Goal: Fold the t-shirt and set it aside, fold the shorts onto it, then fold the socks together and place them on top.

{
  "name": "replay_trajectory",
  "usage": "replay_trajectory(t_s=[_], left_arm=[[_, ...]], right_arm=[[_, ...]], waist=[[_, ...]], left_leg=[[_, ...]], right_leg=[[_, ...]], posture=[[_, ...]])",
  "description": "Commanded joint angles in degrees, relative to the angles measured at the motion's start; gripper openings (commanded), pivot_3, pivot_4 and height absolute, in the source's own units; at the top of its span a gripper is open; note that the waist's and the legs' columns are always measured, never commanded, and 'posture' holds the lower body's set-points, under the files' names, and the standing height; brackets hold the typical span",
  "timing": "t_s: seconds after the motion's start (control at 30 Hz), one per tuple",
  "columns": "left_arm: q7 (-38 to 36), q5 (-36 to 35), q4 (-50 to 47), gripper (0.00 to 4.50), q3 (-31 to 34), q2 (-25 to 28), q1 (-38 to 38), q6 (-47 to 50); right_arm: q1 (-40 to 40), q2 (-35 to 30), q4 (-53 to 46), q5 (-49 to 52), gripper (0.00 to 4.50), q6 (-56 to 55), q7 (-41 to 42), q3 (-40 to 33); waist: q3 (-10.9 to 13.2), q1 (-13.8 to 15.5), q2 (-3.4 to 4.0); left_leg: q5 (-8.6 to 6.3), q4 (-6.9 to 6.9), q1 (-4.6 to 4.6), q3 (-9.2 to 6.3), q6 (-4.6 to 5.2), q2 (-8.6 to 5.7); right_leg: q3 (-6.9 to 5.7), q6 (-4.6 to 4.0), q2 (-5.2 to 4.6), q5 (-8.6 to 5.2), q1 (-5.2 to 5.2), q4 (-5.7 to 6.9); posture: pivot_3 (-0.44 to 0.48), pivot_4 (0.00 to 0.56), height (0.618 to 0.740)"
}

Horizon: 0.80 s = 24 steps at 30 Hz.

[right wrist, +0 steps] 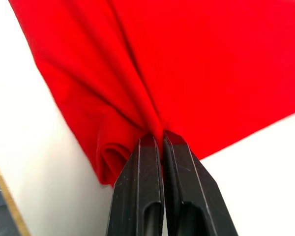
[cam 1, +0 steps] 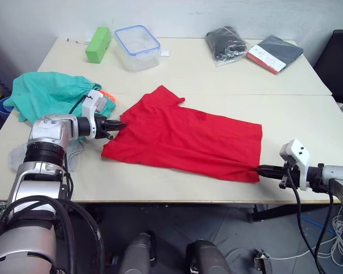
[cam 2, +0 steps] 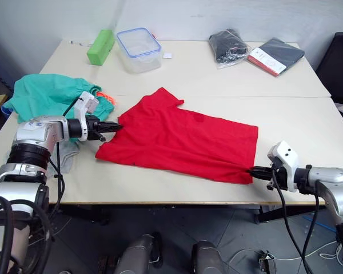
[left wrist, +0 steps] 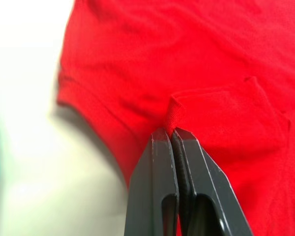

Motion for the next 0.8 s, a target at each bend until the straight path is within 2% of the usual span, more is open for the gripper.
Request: replay_trajectory(t_s=[0.03, 0.07, 0.1, 0.17, 0.23, 0.37, 0.5, 0.6, 0.63, 0.67, 0.8], left_arm=[[0.02, 0.53, -0.13, 0.00, 1.89, -0.14, -1.44, -2.50], [-0.17, 0.55, -0.27, 0.00, 2.02, -0.22, -1.37, -2.51], [-0.45, 0.53, -0.48, 0.21, 2.17, -0.17, -1.31, -2.45], [-1.64, 0.02, -2.34, 0.68, 2.58, 0.61, -0.83, -1.83], [-2.51, -0.41, -4.47, 1.31, 3.01, 1.51, -0.29, -1.31], [-4.95, -1.49, -17.79, 2.56, 4.82, 6.12, 4.24, -2.09], [-6.81, -5.38, -34.17, 3.77, 6.54, 8.46, 10.64, 1.47], [-6.42, -7.64, -44.65, 3.77, 6.08, 7.36, 16.18, 2.93], [-5.91, -7.06, -46.78, 3.81, 5.25, 7.03, 17.80, 2.17], [-5.42, -5.83, -48.34, 3.39, 4.01, 6.73, 19.47, 0.69], [-4.74, -0.25, -49.73, 2.29, -1.77, 6.22, 24.56, -5.96]], right_arm=[[-0.98, 0.46, -0.16, 0.87, 0.03, 2.93, -0.56, -2.43], [-1.09, 0.39, -0.46, 1.23, 0.03, 3.81, -0.44, -2.86], [-1.14, 0.17, -0.92, 1.39, 0.49, 4.46, -0.22, -3.22], [-0.84, -0.34, -2.60, 2.03, 0.97, 5.00, -0.12, -4.96], [-0.52, -0.47, -4.13, 2.65, 1.71, 5.65, -0.60, -6.81], [0.83, -1.02, -11.45, 5.55, 3.10, 8.83, -3.05, -13.28], [0.18, 0.98, -19.40, 7.89, 4.46, 12.22, -6.73, -14.69], [-2.46, 5.22, -26.01, 10.05, 4.46, 15.67, -11.42, -11.16], [-3.24, 6.43, -27.67, 10.18, 4.10, 16.19, -12.45, -9.83], [-4.25, 7.87, -29.12, 9.81, 3.75, 16.70, -13.82, -8.06], [-7.03, 11.88, -32.02, 3.55, 2.43, 15.94, -17.93, 2.41]], waist=[[0.00, -0.01, 0.00], [0.00, -0.01, 0.00], [0.00, 0.00, 0.00], [0.00, 0.00, 0.00], [0.00, -0.06, 0.00], [0.00, -0.33, 0.00], [0.00, -0.16, 0.00], [0.00, -0.09, 0.00], [0.00, -0.07, 0.00], [0.00, 0.01, 0.00], [0.00, -0.09, 0.00]], left_leg=[[0.00, 0.00, 0.01, 0.00, 0.00, 0.00], [0.00, 0.01, 0.01, 0.00, 0.00, 0.00], [0.00, 0.01, 0.00, 0.00, 0.00, 0.00], [0.00, 0.01, 0.00, -0.01, 0.00, 0.00], [0.00, 0.01, -0.01, 0.00, -0.01, 0.00], [0.01, -0.05, -0.02, 0.03, -0.03, 0.02], [0.03, -0.09, -0.01, 0.01, -0.05, 0.05], [0.02, -0.08, 0.01, -0.02, -0.05, 0.05], [0.02, -0.09, 0.02, -0.04, -0.04, 0.04], [0.02, -0.10, 0.02, -0.06, -0.04, 0.04], [0.02, -0.12, 0.01, -0.04, -0.05, 0.02]], right_leg=[[0.00, 0.00, 0.00, 0.00, 0.00, 0.00], [0.00, 0.00, 0.00, 0.00, 0.01, 0.01], [0.00, 0.00, 0.00, 0.00, 0.01, 0.02], [0.00, 0.00, 0.00, 0.00, 0.00, 0.03], [0.01, 0.00, 0.00, 0.00, -0.03, 0.05], [0.05, 0.00, 0.01, 0.00, -0.08, 0.06], [0.08, -0.01, 0.02, 0.00, -0.08, 0.04], [0.09, -0.01, 0.01, 0.00, -0.01, 0.02], [0.09, -0.01, 0.01, 0.00, 0.00, 0.02], [0.08, -0.01, 0.01, 0.00, 0.01, 0.03], [0.08, -0.01, 0.01, 0.00, -0.04, 0.05]], posture=[[0.000, 0.150, 0.740], [0.000, 0.150, 0.740], [0.000, 0.150, 0.740], [0.000, 0.150, 0.740], [0.000, 0.150, 0.740], [0.000, 0.150, 0.740], [0.000, 0.150, 0.740], [0.000, 0.150, 0.740], [0.000, 0.150, 0.740], [0.000, 0.150, 0.740], [0.000, 0.150, 0.740]])
